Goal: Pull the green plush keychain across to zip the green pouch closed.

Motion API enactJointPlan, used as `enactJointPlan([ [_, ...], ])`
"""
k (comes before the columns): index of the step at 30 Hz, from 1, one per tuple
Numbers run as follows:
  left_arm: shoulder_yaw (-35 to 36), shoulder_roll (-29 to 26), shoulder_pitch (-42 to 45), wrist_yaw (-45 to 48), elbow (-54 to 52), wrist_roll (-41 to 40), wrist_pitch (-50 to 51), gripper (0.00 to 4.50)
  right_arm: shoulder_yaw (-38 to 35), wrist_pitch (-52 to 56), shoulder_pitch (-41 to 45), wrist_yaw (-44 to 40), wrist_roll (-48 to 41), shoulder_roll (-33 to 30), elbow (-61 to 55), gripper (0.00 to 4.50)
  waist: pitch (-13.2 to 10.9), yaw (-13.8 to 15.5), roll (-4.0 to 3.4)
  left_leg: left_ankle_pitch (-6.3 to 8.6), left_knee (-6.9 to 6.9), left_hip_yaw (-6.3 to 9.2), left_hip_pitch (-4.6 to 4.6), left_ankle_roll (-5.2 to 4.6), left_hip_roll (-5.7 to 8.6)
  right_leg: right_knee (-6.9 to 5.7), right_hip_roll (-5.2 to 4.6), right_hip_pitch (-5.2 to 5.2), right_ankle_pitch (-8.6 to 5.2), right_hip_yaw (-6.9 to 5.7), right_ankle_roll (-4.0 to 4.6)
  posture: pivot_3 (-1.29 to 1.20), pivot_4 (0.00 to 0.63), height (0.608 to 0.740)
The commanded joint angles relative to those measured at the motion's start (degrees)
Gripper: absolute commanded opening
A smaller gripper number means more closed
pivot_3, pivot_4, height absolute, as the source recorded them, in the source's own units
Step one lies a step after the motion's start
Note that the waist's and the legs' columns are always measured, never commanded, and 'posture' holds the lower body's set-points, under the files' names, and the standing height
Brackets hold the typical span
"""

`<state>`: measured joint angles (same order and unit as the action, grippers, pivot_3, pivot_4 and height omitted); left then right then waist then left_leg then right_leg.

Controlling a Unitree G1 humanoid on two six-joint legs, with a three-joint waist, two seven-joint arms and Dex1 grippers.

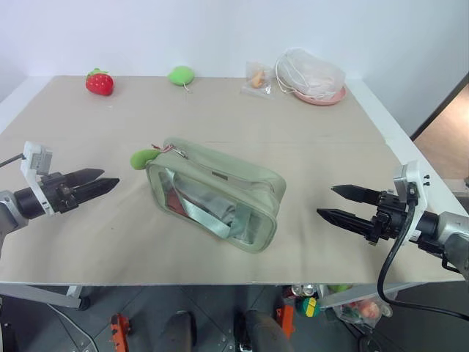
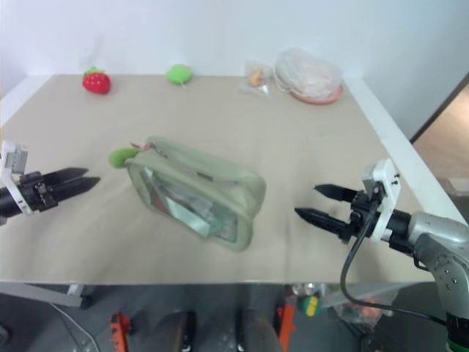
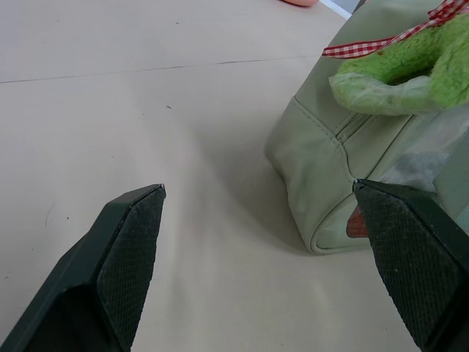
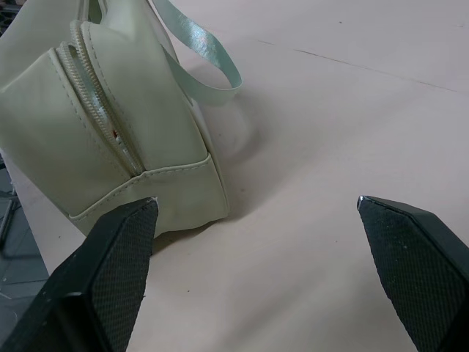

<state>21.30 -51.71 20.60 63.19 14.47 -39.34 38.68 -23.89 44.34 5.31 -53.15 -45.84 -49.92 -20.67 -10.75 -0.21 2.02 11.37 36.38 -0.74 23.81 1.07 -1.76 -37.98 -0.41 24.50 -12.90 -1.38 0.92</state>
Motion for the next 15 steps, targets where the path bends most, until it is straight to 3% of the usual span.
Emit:
enactJointPlan([
  [1, 1.4, 0.2, 0.0, -0.1, -1.6, -0.2, -0.8, 4.27, 0.9, -1.6, 0.8, 0.0, 0.9, -0.6, -1.4, 4.50, 0.0, 0.0, 0.00, 0.00, 0.00, 0.00, 0.00, 0.00, 0.00, 0.00, 0.00, 0.00, 0.00, 0.00, 0.00, 0.00, 0.150, 0.740],
  [9, 1.9, 1.4, 2.1, 4.8, -5.8, -3.1, -3.7, 4.27, 2.8, -2.5, 3.4, -3.1, 1.7, -3.5, -0.7, 4.50, 0.0, 0.0, 0.02, -0.01, 0.05, -0.01, -0.02, 0.01, 0.00, 0.00, 0.01, -0.02, 0.05, 0.00, -0.01, 0.00, 0.150, 0.740],
  [15, 3.8, -1.2, 3.6, 13.8, -18.5, -13.3, -0.5, 4.27, 1.6, 5.8, 11.5, -4.9, -15.9, -6.0, -9.7, 4.50, 0.0, -0.1, 0.04, -0.01, 0.04, -0.14, 0.10, 0.01, -0.02, -0.03, 0.06, 0.17, 0.07, 0.14, -0.02, 0.00, 0.150, 0.740],
])
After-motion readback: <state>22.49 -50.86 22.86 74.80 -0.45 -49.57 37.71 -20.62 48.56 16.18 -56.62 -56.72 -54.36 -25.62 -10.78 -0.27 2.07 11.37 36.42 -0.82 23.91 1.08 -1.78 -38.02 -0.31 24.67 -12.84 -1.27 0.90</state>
